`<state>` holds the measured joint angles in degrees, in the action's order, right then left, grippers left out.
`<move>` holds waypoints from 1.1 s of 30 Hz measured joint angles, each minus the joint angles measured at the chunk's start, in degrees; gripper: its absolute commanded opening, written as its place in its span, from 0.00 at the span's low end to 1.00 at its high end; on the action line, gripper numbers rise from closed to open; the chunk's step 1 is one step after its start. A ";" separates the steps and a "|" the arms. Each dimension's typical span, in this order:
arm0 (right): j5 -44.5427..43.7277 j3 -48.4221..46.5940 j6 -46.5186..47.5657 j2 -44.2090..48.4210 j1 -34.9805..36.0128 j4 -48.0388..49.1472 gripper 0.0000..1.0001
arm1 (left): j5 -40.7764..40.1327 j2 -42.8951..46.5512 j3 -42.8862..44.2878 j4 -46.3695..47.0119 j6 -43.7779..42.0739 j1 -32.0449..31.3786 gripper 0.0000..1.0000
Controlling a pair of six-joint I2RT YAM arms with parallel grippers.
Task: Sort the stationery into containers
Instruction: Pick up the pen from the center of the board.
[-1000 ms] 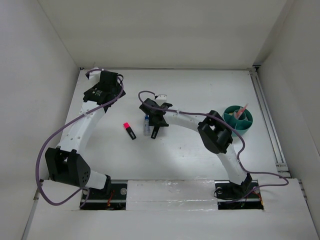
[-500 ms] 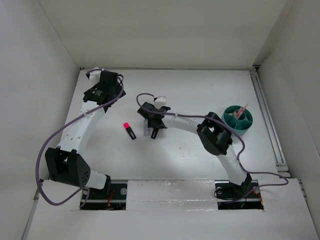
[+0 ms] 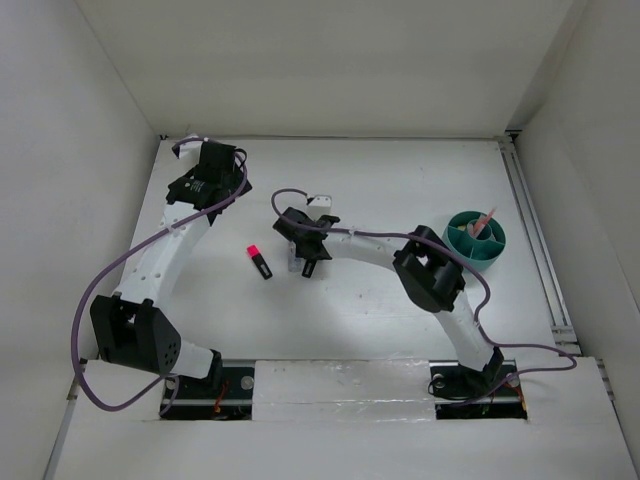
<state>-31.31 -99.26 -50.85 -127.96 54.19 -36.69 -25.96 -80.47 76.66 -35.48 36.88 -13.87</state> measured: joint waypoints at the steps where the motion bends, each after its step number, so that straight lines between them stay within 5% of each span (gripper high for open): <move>1: 0.00 0.00 -0.15 0.00 0.02 0.00 0.46 | 0.00 0.00 0.00 0.00 0.00 0.00 1.00; 7: -0.33 1.14 -0.92 0.52 0.26 0.70 0.30 | 0.00 0.00 0.00 0.00 0.00 0.00 1.00; 11: -0.44 1.66 -1.29 0.76 0.26 1.20 0.00 | 0.00 0.00 0.00 0.00 -0.20 0.00 1.00; 16: -0.39 4.37 -0.96 2.21 0.15 3.93 0.00 | 0.00 0.00 0.00 0.00 -0.44 0.00 1.00; 21: 1.55 16.90 3.96 10.03 -1.77 12.68 0.00 | 0.04 0.00 0.00 0.00 -0.68 0.00 1.00; 26: 3.17 33.16 12.66 25.90 -7.06 17.29 0.00 | 0.46 0.02 0.00 0.09 -1.20 0.00 1.00; 33: 4.42 43.65 20.63 53.48 -19.15 24.46 0.00 | 2.10 1.79 0.00 0.26 -1.97 0.00 1.00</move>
<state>-26.89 -55.61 -30.22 -74.48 35.05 -12.23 -23.86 -78.67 76.66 -35.22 34.92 -13.87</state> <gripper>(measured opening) 0.376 0.997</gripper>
